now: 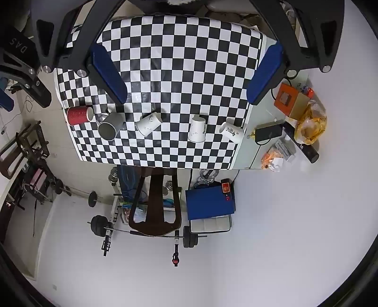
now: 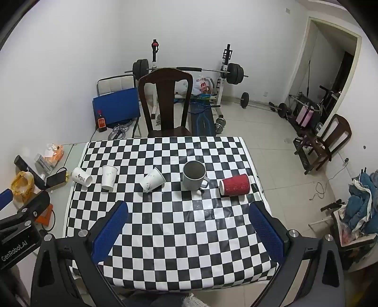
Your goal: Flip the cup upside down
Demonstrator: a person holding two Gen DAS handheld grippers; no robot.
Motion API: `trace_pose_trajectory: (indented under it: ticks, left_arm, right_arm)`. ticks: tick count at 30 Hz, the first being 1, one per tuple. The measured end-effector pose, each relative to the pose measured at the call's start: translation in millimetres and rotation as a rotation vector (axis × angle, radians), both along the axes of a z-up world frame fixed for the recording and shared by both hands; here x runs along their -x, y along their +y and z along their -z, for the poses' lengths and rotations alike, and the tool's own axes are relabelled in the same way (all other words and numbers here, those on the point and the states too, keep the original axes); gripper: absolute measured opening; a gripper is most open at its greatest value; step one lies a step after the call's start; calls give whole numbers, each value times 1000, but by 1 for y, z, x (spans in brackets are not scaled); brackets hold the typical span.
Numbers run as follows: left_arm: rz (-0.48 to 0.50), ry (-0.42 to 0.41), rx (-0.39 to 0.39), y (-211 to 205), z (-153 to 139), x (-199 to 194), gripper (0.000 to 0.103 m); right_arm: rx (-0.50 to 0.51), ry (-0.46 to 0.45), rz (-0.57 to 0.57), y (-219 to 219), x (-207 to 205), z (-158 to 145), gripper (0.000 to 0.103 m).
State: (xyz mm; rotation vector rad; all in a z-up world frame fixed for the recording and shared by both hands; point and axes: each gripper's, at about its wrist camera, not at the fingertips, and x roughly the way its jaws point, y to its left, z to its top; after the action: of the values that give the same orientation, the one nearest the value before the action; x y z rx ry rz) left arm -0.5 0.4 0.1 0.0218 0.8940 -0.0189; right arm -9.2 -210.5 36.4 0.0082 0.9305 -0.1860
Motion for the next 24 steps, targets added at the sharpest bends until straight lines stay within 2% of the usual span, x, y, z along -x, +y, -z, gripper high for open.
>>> trace_pose_trajectory:
  ticks: [2,24]
  left_arm:
    - [-2,8,-5,0,0,0,103]
    - [-5,14,-17,-1,0,0,103]
  right_arm:
    - [4,22,1,0,-1,1,103]
    - [-3,8,2,0,3,-3,103]
